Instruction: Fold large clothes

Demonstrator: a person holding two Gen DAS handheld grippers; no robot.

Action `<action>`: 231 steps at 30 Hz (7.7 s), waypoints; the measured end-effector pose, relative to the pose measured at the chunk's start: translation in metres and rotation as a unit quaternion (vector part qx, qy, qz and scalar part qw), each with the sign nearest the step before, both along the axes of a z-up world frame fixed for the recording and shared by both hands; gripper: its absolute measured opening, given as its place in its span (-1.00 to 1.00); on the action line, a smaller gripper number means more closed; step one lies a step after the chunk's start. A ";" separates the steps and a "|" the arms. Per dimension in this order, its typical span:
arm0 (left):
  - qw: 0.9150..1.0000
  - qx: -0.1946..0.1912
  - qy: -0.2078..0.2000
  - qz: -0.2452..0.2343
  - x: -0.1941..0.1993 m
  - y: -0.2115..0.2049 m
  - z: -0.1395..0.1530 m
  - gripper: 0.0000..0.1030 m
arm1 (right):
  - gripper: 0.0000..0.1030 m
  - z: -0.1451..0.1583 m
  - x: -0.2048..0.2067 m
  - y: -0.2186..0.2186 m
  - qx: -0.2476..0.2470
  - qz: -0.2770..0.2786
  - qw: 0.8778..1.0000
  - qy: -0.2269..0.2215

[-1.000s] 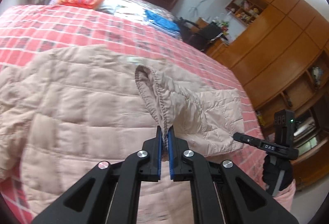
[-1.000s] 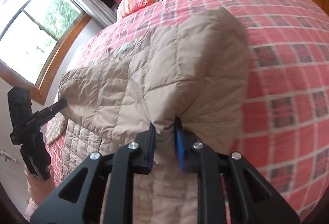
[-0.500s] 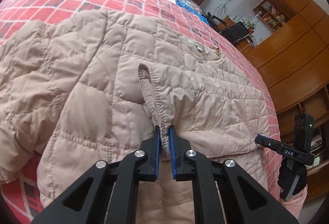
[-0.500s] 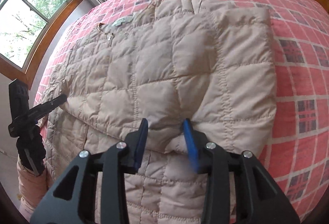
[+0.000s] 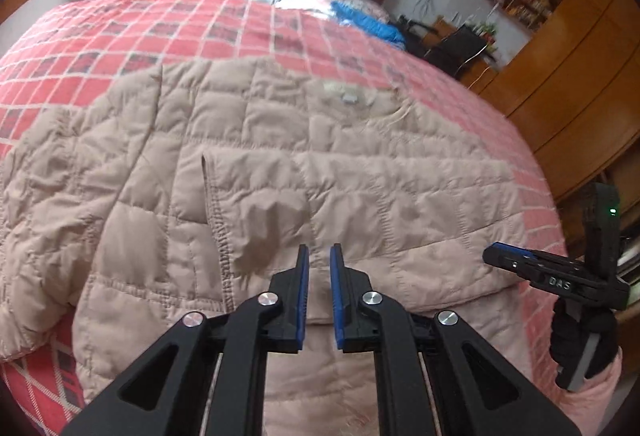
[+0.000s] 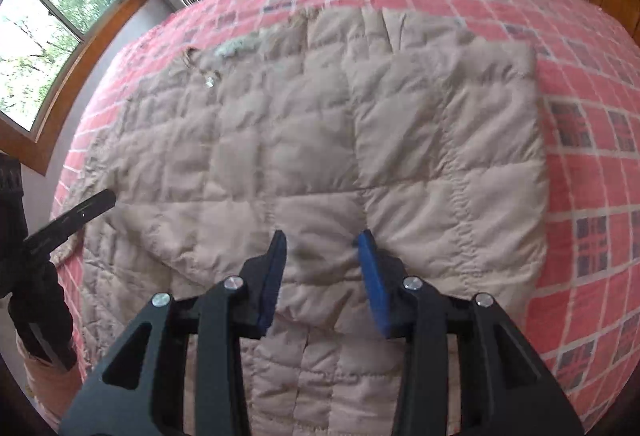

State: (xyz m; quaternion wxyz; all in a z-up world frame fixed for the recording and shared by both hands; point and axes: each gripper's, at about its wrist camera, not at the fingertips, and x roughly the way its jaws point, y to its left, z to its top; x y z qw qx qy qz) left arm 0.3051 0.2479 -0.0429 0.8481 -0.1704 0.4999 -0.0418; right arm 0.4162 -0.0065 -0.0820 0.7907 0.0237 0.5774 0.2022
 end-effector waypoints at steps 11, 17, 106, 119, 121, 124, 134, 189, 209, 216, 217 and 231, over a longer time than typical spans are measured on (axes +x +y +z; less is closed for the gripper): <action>0.998 -0.043 0.034 0.019 0.000 0.019 -0.031 -0.93 | -0.24 -0.005 0.000 0.001 -0.010 -0.010 1.000 -0.003; 0.998 -0.023 -0.037 0.041 -0.055 0.059 0.031 -0.11 | -0.20 0.043 -0.029 0.033 0.025 0.027 0.999 -0.039; 0.971 -0.076 -0.053 0.221 -0.217 0.266 -0.001 -0.28 | -0.16 0.026 -0.080 0.314 0.072 0.197 0.977 0.039; 0.964 -0.113 -0.058 0.233 -0.196 0.251 -0.006 -0.76 | -0.85 0.019 -0.078 0.328 0.065 0.206 0.976 0.029; 0.966 -0.122 -0.072 0.218 -0.191 0.243 0.006 -0.76 | -0.85 0.039 -0.076 0.315 0.068 0.204 0.977 0.007; 0.969 -0.134 -0.087 0.189 -0.182 0.227 0.022 -0.67 | -0.85 0.067 -0.068 0.286 0.076 0.190 0.979 -0.018; 0.979 -0.108 -0.095 0.145 -0.140 0.183 0.039 -0.43 | -0.86 0.110 -0.031 0.159 0.044 0.103 0.990 -0.081; 0.998 -0.005 0.004 0.060 -0.038 0.086 0.005 -0.26 | -0.11 0.031 -0.002 -0.038 0.063 -0.073 0.994 -0.041; 0.999 0.014 0.039 -0.001 -0.320 0.104 -0.003 0.40 | 0.33 0.013 -0.275 -0.135 0.015 0.010 1.000 -0.020; 0.998 -0.010 0.052 -0.029 -0.332 0.086 -0.021 0.40 | 0.31 -0.010 -0.293 -0.145 0.022 0.000 1.000 0.007; 0.998 -0.014 0.053 -0.036 -0.332 0.082 -0.023 0.40 | 0.24 -0.013 -0.294 -0.144 0.025 0.001 1.000 0.009; 0.998 0.003 0.051 -0.043 -0.338 0.062 -0.019 -0.59 | -0.83 -0.004 -0.312 -0.132 0.043 0.019 0.999 -0.027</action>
